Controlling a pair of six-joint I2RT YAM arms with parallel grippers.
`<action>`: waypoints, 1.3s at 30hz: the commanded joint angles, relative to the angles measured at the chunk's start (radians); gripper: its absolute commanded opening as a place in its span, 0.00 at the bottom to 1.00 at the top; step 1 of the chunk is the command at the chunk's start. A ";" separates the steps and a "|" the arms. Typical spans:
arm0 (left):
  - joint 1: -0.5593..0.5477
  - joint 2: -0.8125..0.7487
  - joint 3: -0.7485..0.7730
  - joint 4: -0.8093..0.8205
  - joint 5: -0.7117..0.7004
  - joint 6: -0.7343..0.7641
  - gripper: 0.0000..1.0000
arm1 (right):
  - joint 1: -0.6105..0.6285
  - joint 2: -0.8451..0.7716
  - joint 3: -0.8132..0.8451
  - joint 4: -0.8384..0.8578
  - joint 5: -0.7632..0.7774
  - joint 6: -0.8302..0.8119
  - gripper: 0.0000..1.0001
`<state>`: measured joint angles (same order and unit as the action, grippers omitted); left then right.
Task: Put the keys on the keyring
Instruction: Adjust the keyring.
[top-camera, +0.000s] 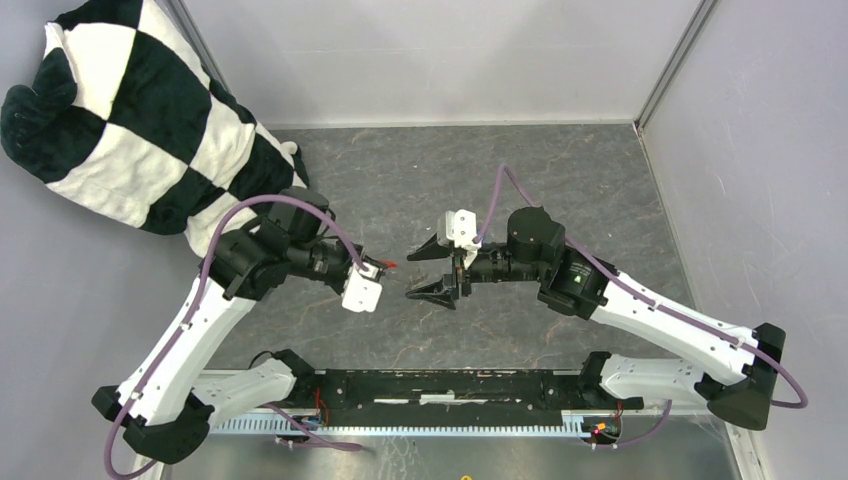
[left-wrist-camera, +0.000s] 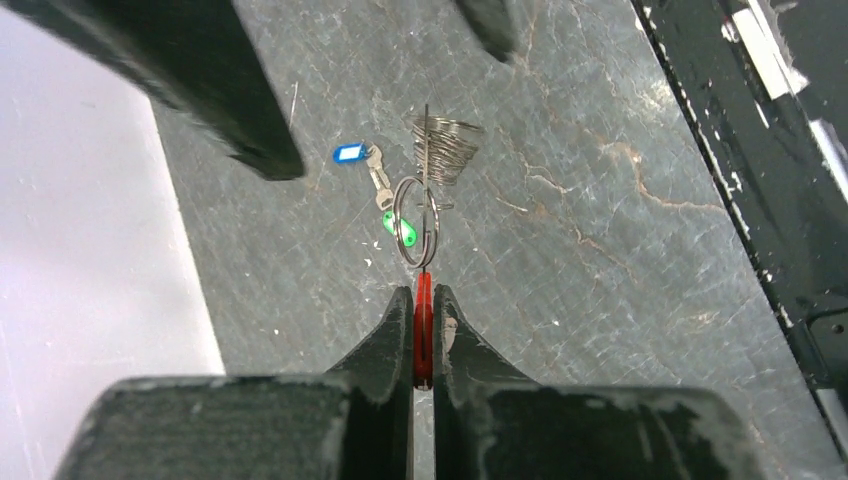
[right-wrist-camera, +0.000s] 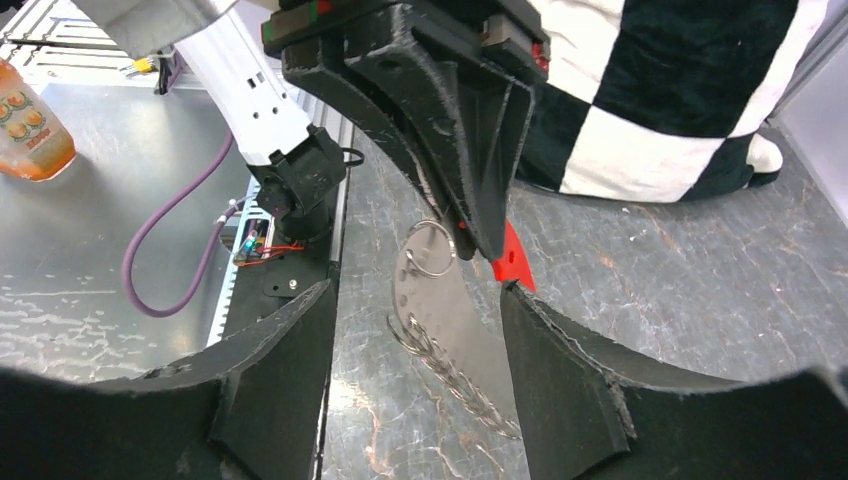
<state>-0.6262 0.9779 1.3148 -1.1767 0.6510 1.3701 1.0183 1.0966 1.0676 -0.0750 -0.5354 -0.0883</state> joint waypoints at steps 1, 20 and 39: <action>-0.004 0.025 0.061 0.061 0.054 -0.180 0.02 | 0.029 -0.001 -0.019 0.067 0.062 0.014 0.67; -0.004 0.002 0.052 0.091 0.070 -0.202 0.02 | 0.078 0.050 0.008 0.048 0.247 -0.032 0.30; -0.004 -0.008 0.020 0.079 0.054 -0.184 0.02 | 0.086 0.046 -0.004 0.132 0.136 -0.040 0.39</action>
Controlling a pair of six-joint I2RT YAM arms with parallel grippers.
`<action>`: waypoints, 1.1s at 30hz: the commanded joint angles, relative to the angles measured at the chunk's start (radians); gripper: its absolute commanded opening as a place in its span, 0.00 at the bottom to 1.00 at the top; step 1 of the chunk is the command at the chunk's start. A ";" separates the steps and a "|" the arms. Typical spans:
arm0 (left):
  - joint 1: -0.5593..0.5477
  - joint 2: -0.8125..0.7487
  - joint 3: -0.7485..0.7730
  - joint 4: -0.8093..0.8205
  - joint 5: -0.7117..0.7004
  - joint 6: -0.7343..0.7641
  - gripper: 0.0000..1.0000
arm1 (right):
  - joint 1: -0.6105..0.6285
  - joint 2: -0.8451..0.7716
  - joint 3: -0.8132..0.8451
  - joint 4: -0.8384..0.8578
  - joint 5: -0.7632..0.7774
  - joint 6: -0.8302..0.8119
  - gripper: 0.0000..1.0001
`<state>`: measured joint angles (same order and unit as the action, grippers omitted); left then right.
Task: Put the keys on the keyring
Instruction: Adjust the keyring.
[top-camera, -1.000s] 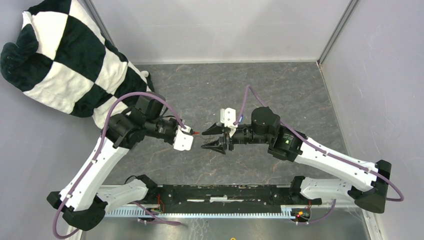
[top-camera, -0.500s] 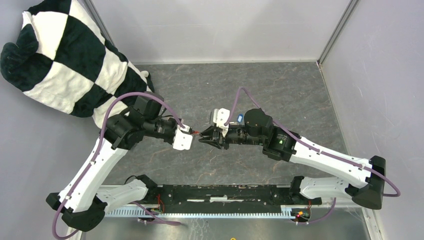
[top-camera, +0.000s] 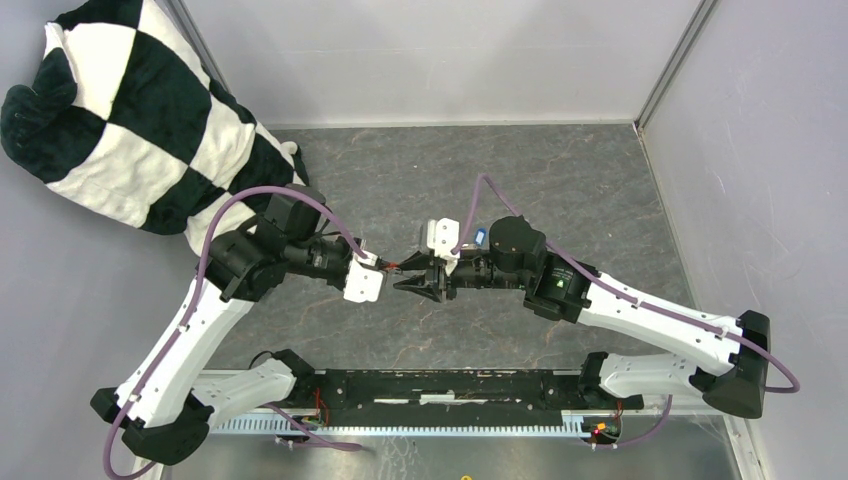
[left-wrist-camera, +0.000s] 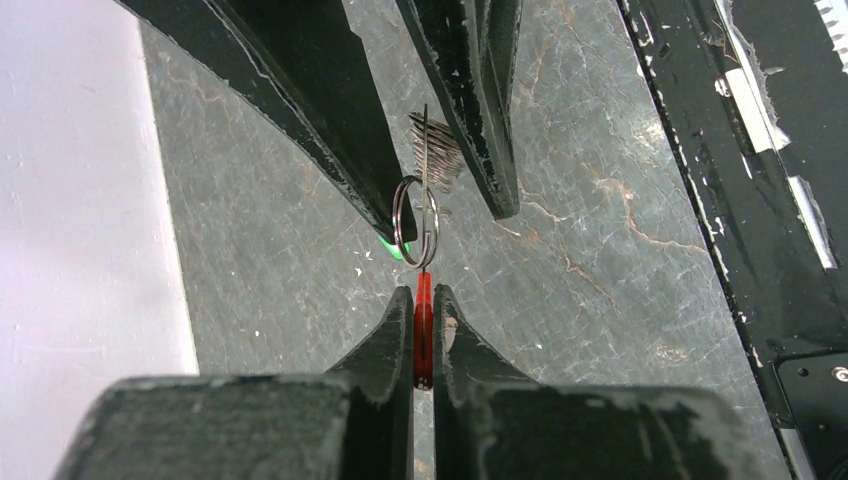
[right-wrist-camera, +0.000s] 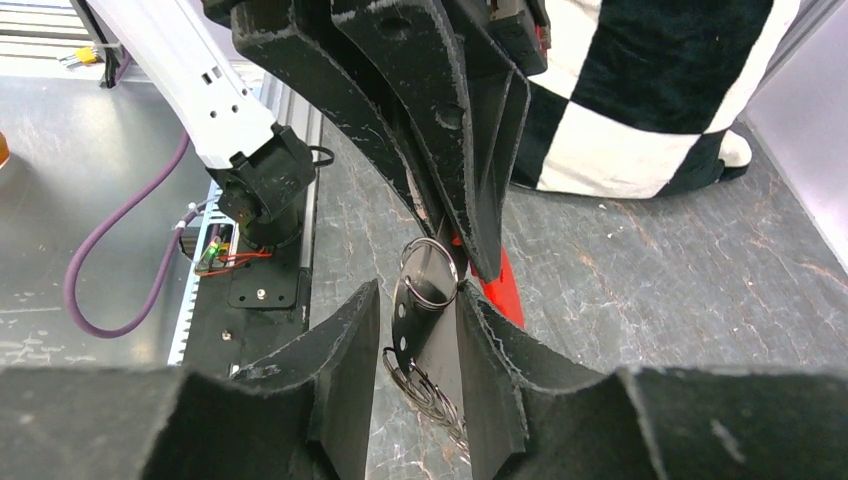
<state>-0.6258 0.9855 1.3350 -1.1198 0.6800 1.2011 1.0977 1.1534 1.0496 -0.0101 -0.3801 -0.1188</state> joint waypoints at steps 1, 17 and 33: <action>-0.005 -0.016 -0.001 0.022 0.024 -0.014 0.02 | 0.006 -0.012 0.011 0.076 -0.022 -0.007 0.39; -0.005 -0.028 -0.020 0.020 0.007 -0.004 0.02 | 0.007 -0.033 -0.015 0.116 -0.027 0.015 0.20; -0.005 -0.034 -0.002 0.021 0.010 -0.011 0.02 | 0.007 -0.039 -0.042 0.092 0.066 0.015 0.33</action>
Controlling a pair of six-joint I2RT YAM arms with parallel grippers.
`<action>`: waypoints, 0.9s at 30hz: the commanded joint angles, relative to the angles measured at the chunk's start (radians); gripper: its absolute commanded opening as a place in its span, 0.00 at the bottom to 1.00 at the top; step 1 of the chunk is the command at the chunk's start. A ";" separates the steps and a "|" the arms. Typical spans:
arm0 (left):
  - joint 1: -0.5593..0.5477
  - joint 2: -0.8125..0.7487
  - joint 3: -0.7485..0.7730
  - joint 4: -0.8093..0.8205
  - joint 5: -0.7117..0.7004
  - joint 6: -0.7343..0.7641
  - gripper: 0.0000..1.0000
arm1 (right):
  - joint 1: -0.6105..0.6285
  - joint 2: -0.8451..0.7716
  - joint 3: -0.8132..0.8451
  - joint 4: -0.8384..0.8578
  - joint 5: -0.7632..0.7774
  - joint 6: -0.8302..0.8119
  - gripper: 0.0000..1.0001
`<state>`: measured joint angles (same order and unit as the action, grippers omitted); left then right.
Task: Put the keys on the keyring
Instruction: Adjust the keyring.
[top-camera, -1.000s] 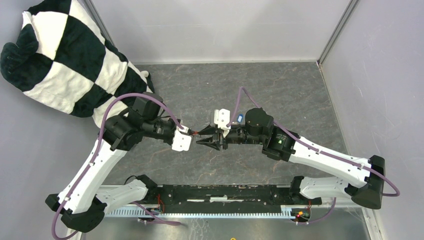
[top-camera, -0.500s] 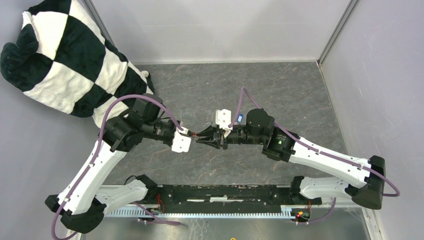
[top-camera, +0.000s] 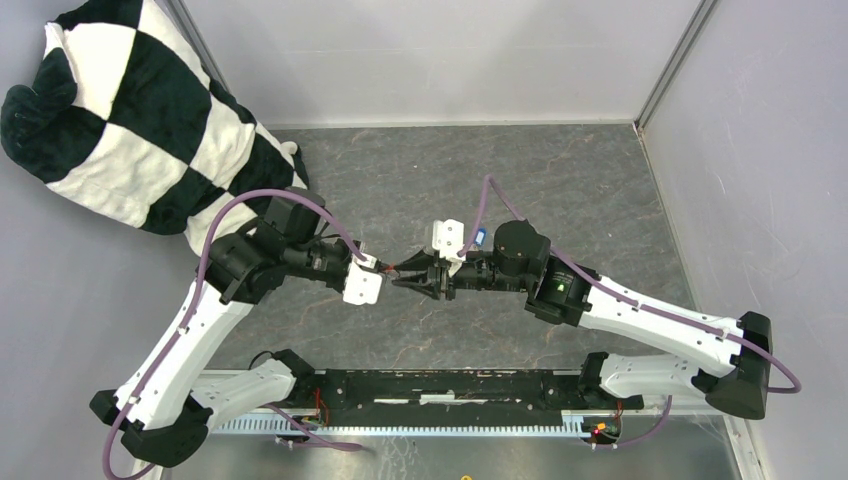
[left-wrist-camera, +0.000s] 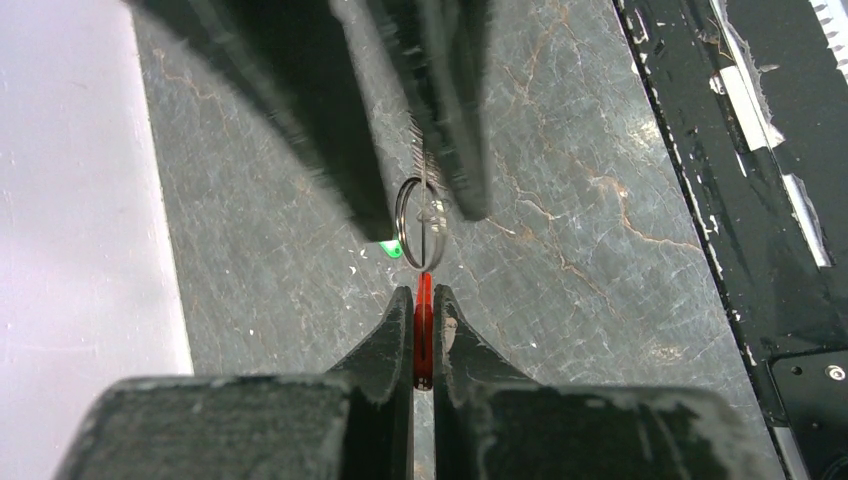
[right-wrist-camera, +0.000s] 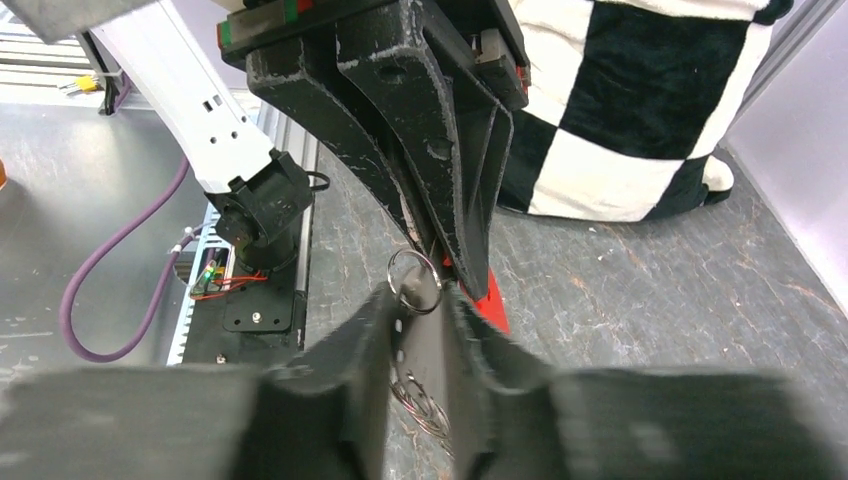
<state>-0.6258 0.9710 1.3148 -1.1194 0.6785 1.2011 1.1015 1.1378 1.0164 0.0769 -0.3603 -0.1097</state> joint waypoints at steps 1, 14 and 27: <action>-0.005 -0.020 0.018 0.022 0.011 -0.011 0.02 | 0.003 -0.020 -0.007 0.000 0.055 0.008 0.42; -0.005 -0.021 0.014 0.020 0.010 -0.002 0.02 | 0.003 -0.007 0.004 -0.016 0.009 0.007 0.40; -0.005 -0.016 0.009 0.020 0.000 0.006 0.02 | 0.003 -0.038 -0.016 0.065 -0.112 0.031 0.22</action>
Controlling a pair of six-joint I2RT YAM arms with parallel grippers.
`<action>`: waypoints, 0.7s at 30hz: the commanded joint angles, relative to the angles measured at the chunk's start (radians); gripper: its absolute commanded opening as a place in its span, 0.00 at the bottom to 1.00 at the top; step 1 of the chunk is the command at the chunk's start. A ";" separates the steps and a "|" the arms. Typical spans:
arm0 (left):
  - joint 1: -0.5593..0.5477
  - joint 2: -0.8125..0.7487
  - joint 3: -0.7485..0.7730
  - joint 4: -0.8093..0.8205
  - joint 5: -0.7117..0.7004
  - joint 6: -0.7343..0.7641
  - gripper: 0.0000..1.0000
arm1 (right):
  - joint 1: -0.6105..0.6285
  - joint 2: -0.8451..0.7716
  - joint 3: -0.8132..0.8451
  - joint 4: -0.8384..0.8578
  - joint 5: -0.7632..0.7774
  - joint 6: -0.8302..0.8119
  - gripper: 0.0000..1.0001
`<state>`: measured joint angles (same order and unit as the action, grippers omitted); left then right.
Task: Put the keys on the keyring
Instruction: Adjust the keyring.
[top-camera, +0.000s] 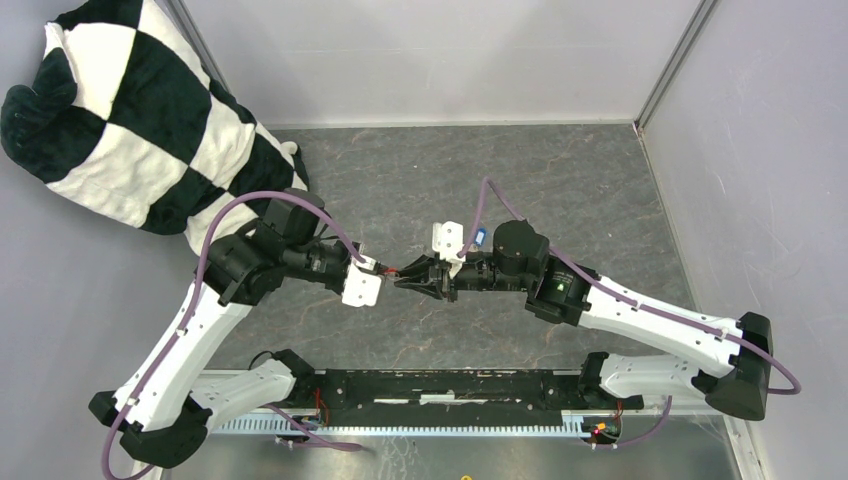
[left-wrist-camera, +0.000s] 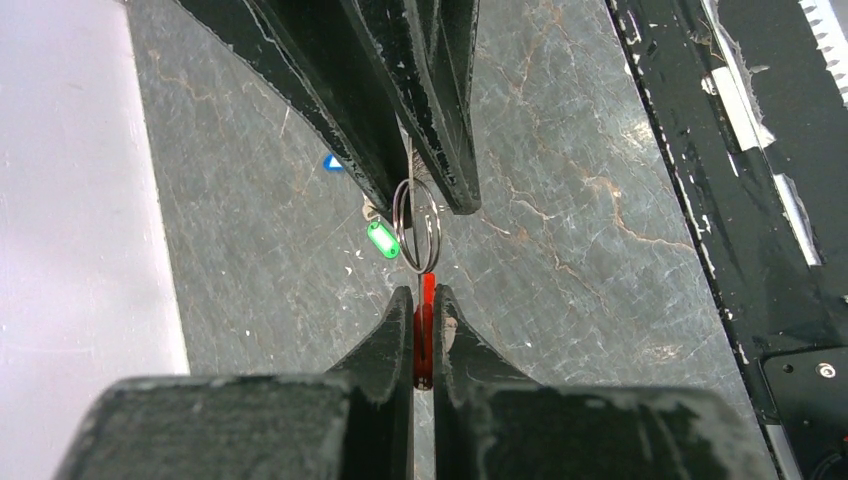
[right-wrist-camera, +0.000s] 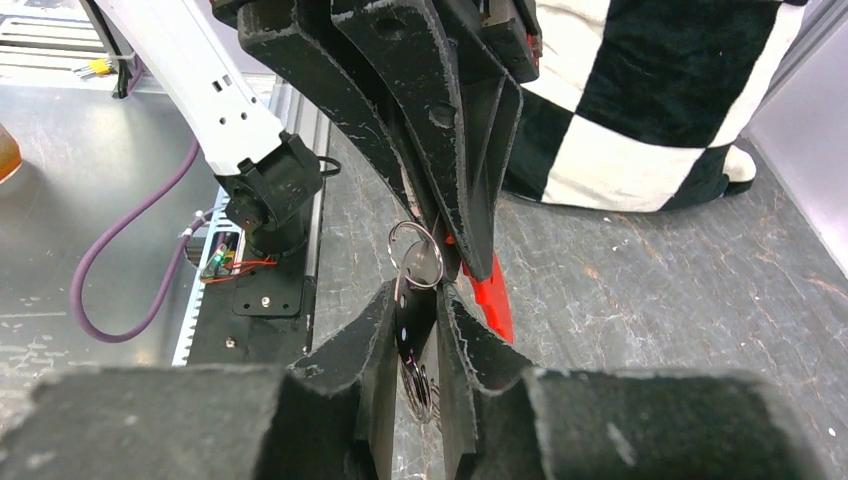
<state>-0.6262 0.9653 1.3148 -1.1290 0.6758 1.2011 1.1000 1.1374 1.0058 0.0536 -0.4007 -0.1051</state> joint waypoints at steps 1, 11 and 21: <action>-0.004 -0.007 0.009 0.028 0.005 0.006 0.02 | 0.005 -0.035 -0.004 0.099 -0.076 0.028 0.22; -0.004 0.010 0.024 0.028 0.029 -0.035 0.27 | 0.004 -0.016 -0.038 0.199 -0.061 0.068 0.12; -0.004 -0.073 0.006 0.155 0.019 -0.064 0.46 | 0.003 -0.022 -0.070 0.170 0.006 0.104 0.04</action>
<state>-0.6262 0.9390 1.3148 -1.0828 0.6827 1.1629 1.0966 1.1275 0.9340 0.1963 -0.3985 -0.0349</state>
